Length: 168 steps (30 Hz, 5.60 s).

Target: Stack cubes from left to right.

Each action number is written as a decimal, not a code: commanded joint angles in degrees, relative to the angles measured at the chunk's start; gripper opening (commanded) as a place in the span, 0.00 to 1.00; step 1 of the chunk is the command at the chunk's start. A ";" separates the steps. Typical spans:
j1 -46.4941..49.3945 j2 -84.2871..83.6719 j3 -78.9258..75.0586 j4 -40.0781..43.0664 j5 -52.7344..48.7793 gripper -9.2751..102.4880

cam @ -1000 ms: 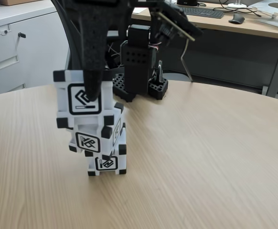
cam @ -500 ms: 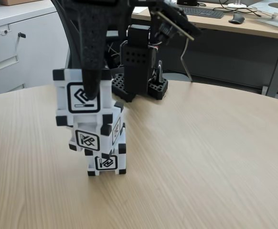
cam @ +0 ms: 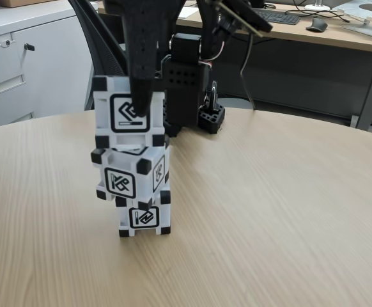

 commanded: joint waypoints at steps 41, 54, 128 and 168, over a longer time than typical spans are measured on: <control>0.97 1.58 0.00 1.32 -11.51 0.33; 0.79 1.58 0.00 1.32 -11.87 0.37; 0.00 27.33 -0.35 0.97 0.53 0.08; 0.00 35.60 -0.18 0.97 5.45 0.08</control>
